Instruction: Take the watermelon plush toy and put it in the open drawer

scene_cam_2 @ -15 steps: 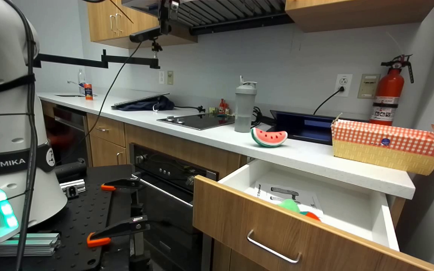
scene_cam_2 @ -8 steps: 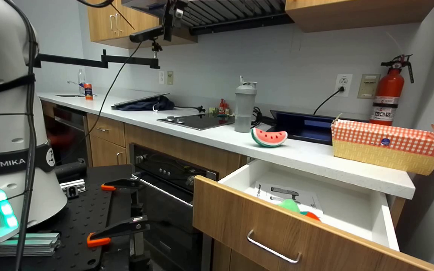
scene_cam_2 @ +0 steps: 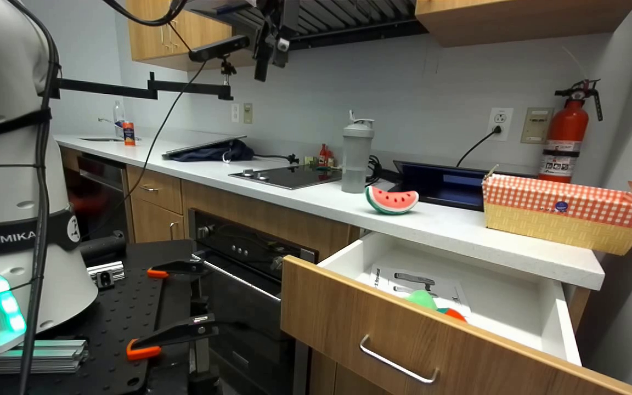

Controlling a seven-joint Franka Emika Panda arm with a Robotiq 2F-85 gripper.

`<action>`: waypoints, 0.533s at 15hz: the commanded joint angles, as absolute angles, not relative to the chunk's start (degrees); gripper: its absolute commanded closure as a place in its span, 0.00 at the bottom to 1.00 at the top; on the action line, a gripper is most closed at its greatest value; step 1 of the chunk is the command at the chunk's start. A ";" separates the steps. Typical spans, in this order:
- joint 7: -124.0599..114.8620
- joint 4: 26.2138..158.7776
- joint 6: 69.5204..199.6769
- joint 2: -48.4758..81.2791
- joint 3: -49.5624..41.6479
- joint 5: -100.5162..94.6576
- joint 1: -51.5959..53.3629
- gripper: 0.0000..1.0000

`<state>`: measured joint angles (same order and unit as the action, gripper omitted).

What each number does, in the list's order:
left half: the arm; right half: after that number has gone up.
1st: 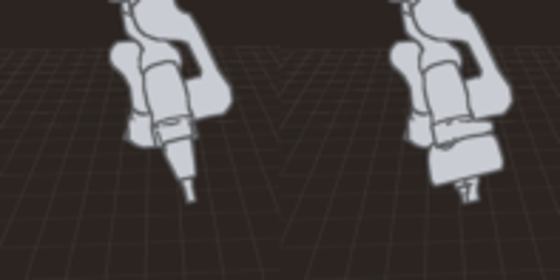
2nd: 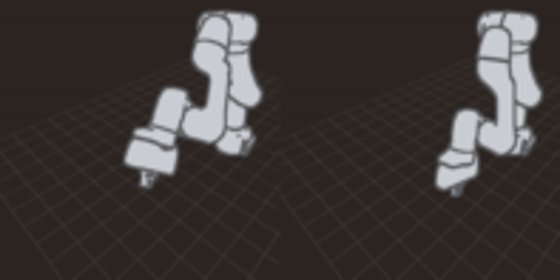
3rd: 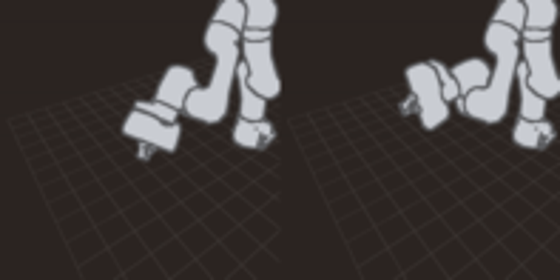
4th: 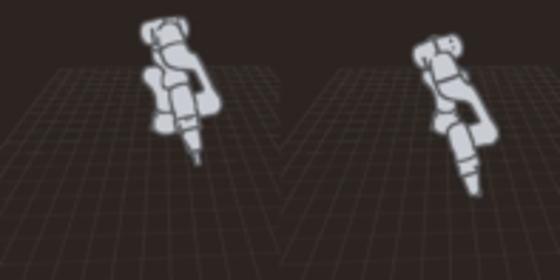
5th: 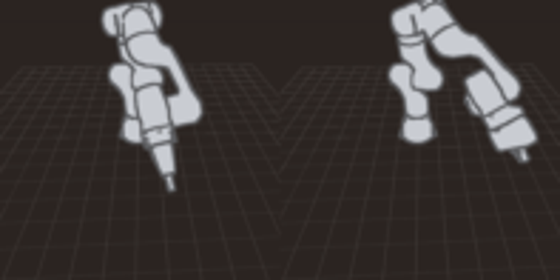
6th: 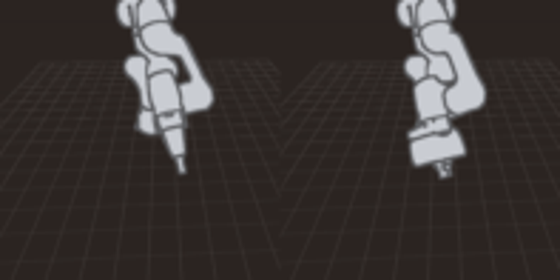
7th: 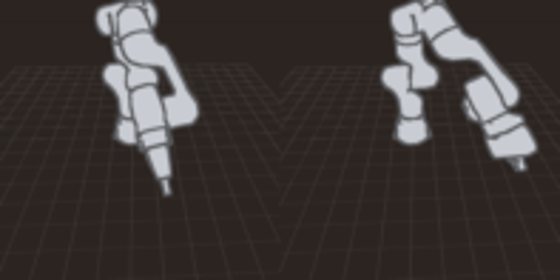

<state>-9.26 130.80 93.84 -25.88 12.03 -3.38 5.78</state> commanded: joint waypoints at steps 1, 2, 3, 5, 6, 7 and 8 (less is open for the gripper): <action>-5.56 130.90 96.86 -22.65 10.01 -4.80 6.05 0.00; -4.72 131.01 97.96 -21.66 9.55 -4.94 5.95 0.00; -3.91 131.00 98.81 -20.75 9.14 -5.00 5.93 0.00; -2.74 131.27 101.18 -19.02 8.48 -5.31 5.83 0.00; -2.57 131.60 102.95 -18.21 8.25 -5.64 5.70 0.00; -2.23 131.86 104.53 -17.45 7.98 -5.80 5.60 0.00; -2.03 132.21 106.37 -16.78 7.70 -5.94 5.50 0.00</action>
<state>-3.55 131.60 101.86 -18.76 8.62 -4.45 5.64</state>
